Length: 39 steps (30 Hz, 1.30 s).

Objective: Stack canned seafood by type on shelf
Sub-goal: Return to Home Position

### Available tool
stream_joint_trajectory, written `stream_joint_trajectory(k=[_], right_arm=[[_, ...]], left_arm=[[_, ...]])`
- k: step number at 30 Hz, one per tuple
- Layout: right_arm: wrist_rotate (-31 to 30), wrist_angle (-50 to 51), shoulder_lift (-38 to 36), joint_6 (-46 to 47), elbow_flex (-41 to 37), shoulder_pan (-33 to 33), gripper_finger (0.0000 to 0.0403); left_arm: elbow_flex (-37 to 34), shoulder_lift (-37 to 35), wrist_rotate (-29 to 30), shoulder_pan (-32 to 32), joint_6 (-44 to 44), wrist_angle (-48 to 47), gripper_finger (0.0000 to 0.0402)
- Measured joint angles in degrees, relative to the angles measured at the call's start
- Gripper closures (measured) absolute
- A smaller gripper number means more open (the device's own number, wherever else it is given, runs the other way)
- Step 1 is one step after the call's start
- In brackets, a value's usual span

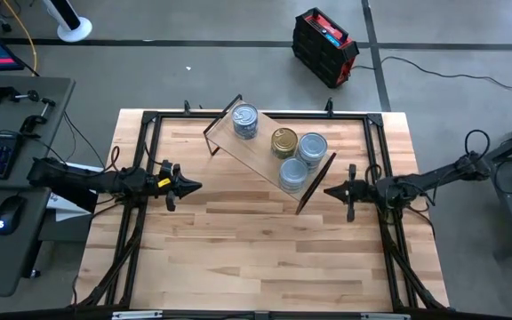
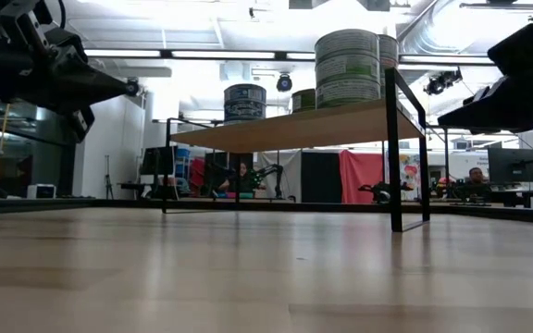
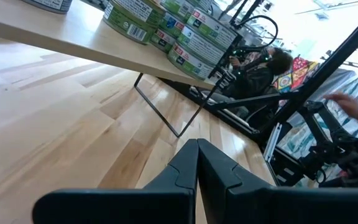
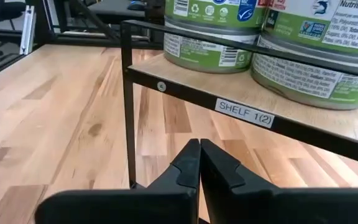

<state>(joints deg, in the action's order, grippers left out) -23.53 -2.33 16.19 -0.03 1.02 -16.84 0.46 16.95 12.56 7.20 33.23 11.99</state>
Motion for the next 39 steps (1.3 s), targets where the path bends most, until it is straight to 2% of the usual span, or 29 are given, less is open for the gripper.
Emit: stream_joint_trajectory(k=[3,6,9,12,16,20,39], right_arm=[[0.0,0.0,-0.1,0.0,0.0,0.0,0.0403],[1.7,0.0,-4.7,0.3,0.0,0.8,0.0403],[9.4,1.0,-9.8,4.2,0.1,5.6,0.0402],[20.6,2.3,-15.9,14.3,0.1,10.5,0.0402],[30.4,1.9,-16.2,27.0,0.0,15.0,0.0402],[30.9,1.8,-16.2,32.5,0.0,17.0,0.0402],[30.2,1.7,-16.2,32.6,0.0,17.2,0.0402]], left_arm=[[0.0,0.0,0.0,0.0,0.0,0.0,0.0401],[0.0,0.0,0.0,0.0,0.0,0.0,0.0401],[0.0,0.0,0.0,0.0,0.1,0.0,0.0401],[0.0,0.0,0.0,0.0,0.1,0.0,0.0401],[0.0,0.0,0.0,0.0,0.1,0.0,0.0401],[0.0,0.0,0.0,0.0,0.1,0.1,0.0401],[0.0,0.0,0.0,0.0,0.0,-0.2,0.0401]])
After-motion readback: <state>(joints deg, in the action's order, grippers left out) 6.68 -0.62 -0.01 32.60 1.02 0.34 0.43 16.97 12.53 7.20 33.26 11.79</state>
